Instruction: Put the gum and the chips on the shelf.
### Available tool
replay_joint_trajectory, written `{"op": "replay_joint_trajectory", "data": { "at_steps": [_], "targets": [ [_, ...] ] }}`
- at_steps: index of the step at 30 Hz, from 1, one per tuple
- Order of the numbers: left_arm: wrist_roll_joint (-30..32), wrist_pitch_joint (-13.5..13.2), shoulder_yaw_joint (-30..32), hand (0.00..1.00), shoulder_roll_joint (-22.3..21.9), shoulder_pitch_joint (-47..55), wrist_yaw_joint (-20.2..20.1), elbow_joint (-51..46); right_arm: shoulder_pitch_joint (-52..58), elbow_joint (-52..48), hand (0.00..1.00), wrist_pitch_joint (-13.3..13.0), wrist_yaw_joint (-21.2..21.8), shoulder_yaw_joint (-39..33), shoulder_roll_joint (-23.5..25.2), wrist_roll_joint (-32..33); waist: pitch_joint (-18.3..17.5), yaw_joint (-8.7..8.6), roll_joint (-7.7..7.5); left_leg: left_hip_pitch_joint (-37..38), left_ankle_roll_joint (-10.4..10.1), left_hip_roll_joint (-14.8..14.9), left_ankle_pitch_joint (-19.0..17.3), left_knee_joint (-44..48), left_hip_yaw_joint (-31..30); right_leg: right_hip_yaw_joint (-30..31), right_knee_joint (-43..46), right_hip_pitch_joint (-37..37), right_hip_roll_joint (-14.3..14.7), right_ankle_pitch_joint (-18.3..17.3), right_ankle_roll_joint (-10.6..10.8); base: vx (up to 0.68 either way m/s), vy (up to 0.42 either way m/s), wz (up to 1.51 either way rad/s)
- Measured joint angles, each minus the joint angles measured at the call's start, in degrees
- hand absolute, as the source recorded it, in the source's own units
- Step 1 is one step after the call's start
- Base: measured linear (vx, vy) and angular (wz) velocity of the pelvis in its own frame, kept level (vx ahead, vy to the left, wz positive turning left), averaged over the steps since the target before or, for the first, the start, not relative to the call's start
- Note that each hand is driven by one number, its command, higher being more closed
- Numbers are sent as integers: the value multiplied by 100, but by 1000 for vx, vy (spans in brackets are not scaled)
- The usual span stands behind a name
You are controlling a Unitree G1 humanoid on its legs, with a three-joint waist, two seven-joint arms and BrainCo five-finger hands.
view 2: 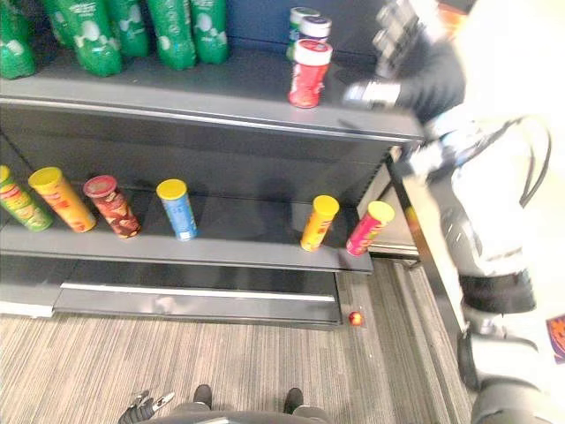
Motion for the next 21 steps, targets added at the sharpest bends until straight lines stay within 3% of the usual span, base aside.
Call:
{"op": "replay_joint_trajectory", "data": {
  "at_steps": [3,6,9,12,17,21],
  "targets": [
    [-19,-136,9,0,-7,-14,-1,127,862,-241,0,-5,354,-16,382,-25,-27,-83,10,73,-6,24,-45,0,113,106,15,-5,29,-3,4,-17,-7,-20],
    [-70,-215,17,0,-11,-2,6,148,1335,-349,0,-182,538,-39,689,-55,-49,-159,0,70,15,22,-65,0,104,117,38,-23,25,-25,28,0,0,0],
    [-66,-234,25,0,-12,21,18,151,1921,-470,0,-396,666,-122,1093,-84,-137,-152,-28,60,14,18,-72,0,91,111,39,-25,19,-34,17,0,0,0],
    [-65,-235,19,0,-4,32,57,153,2632,-496,0,-410,863,202,1439,-258,-151,-163,-42,60,10,5,-74,1,91,112,45,-28,4,-34,0,0,0,0],
    [-65,-236,-97,0,-5,36,174,167,3404,487,0,-372,1018,1062,1881,-856,-180,-174,53,62,-42,-52,-117,2,94,103,46,-24,-23,-46,3,0,0,0],
    [-68,-233,-269,0,-12,31,184,166,3599,1336,0,-374,907,1251,2008,-1188,-220,-168,200,62,-26,-72,-134,2,81,81,45,-11,-51,-63,11,10,6,2]
  ]
}}
